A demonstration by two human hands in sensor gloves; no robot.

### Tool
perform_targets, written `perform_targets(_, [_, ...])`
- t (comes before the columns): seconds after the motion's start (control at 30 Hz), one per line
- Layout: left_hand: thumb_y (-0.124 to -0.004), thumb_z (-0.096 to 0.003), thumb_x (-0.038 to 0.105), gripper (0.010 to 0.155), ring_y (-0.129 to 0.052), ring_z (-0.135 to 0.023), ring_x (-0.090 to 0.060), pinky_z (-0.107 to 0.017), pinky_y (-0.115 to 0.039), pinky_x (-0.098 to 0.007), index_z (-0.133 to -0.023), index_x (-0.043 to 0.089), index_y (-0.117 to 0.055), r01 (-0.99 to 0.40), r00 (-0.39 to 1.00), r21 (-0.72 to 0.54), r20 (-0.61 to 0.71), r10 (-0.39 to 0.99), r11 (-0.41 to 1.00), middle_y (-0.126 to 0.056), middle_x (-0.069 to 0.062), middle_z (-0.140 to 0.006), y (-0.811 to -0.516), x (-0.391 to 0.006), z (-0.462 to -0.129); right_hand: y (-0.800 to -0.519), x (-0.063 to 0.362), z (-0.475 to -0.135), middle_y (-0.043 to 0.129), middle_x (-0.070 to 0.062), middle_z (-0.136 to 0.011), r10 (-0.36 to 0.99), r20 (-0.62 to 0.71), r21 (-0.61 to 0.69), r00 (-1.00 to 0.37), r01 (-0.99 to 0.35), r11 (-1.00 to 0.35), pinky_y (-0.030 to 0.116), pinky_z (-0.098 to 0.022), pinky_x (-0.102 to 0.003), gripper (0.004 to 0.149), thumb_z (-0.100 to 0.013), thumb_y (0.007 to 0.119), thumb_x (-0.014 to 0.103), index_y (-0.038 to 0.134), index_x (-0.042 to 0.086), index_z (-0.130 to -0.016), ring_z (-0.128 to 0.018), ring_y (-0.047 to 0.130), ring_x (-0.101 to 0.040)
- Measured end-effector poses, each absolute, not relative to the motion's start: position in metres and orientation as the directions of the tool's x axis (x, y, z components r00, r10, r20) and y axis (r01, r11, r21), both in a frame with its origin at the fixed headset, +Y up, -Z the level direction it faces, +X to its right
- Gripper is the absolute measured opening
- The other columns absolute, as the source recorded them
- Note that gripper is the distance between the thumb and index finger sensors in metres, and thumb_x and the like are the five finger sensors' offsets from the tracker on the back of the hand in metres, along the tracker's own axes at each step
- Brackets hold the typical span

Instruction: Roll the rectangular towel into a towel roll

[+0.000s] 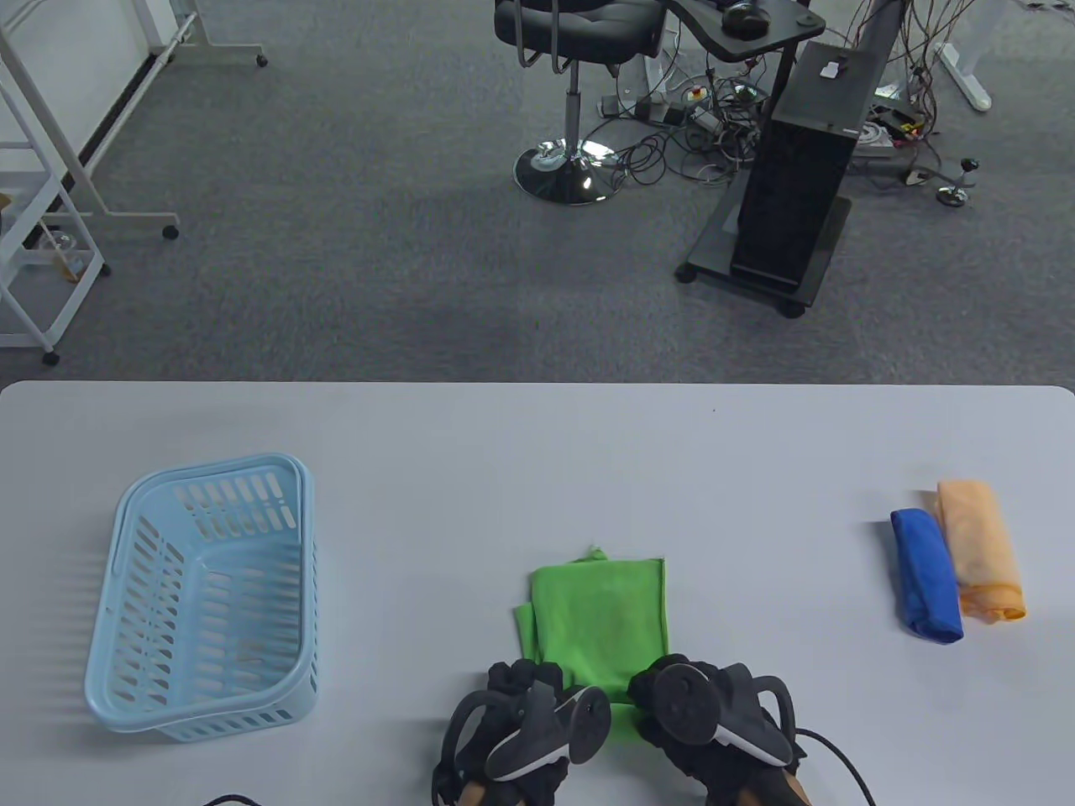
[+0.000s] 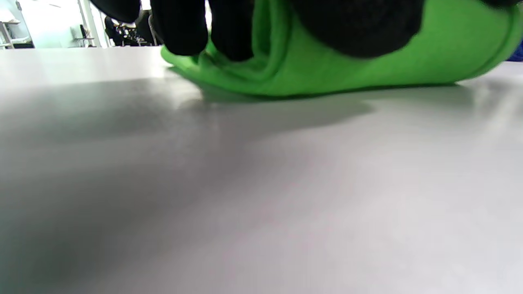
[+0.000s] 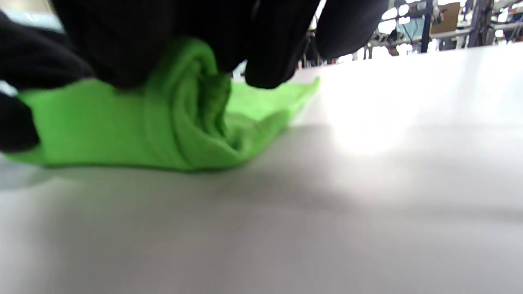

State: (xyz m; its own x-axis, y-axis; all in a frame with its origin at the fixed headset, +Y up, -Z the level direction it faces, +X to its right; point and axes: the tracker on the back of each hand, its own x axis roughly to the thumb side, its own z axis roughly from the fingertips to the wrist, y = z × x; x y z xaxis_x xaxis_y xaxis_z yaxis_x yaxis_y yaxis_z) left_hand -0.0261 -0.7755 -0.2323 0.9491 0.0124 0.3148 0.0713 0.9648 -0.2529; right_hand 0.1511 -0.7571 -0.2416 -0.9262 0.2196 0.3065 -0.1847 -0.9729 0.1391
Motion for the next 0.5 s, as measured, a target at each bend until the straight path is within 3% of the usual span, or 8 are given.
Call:
perform_targets(0.1, [-0.064,-0.0342,0.047,0.064,-0.060,-0.096,-0.040,-0.070,-0.047,-0.065,-0.094,0.031,-0.079,0.020,0.952,-0.294,0.297,0.072,0.956,-0.065,-0.011,-0.100,-0.776,-0.030,-0.235,-0.760,0.151,-0.243,0.068,-0.004,-0.089,0.230,0.301,0.178,-0.926,-0.182,-0.967,0.062,-0.066,-0.055,0.048,-0.029,0.080,0.036,0.079,0.027,-0.075,-0.083,0.077,-0.027])
perform_targets(0.2, [-0.059,-0.0363,0.048,0.064,-0.060,-0.095,-0.041,-0.069,-0.047,-0.065,-0.093,0.028,-0.081,-0.018,0.952,-0.300,0.286,0.108,0.954,-0.065,-0.012,-0.099,-0.776,-0.033,-0.236,-0.766,0.150,-0.245,0.063,-0.006,-0.095,0.187,0.294,0.219,-0.937,-0.125,-0.968,0.060,-0.066,-0.057,0.064,-0.024,0.082,0.046,0.074,0.029,-0.086,-0.088,0.073,-0.030])
perform_targets(0.33, [-0.061,-0.0398,0.050,0.065,-0.056,-0.097,-0.043,-0.070,-0.044,-0.067,-0.096,0.022,-0.078,-0.016,0.960,-0.300,0.264,0.099,0.954,-0.058,-0.013,-0.104,-0.774,-0.031,-0.235,-0.773,0.142,-0.247,0.058,-0.005,-0.099,0.105,0.284,0.252,-0.953,-0.032,-0.967,0.057,-0.069,-0.058,0.073,-0.025,0.085,0.043,0.064,0.028,-0.094,-0.091,0.068,-0.030])
perform_targets(0.43, [-0.066,-0.0408,0.048,0.061,-0.056,-0.097,-0.041,-0.070,-0.044,-0.066,-0.100,0.040,-0.053,-0.007,0.956,-0.250,0.282,0.080,0.968,-0.046,-0.013,-0.107,-0.772,-0.029,-0.234,-0.774,0.139,-0.250,0.064,-0.003,-0.095,0.085,0.273,0.202,-0.958,-0.029,-0.979,0.059,-0.067,-0.057,0.068,-0.026,0.084,0.040,0.068,0.028,-0.091,-0.088,0.073,-0.028])
perform_targets(0.5, [-0.071,-0.0413,0.043,0.057,-0.056,-0.097,-0.040,-0.070,-0.044,-0.066,-0.096,0.042,-0.055,-0.011,0.954,-0.219,0.291,0.076,0.976,-0.046,-0.012,-0.106,-0.769,-0.026,-0.233,-0.774,0.138,-0.250,0.067,-0.004,-0.093,0.091,0.266,0.207,-0.960,-0.036,-0.978,0.060,-0.067,-0.056,0.065,-0.027,0.081,0.040,0.070,0.027,-0.090,-0.086,0.075,-0.027])
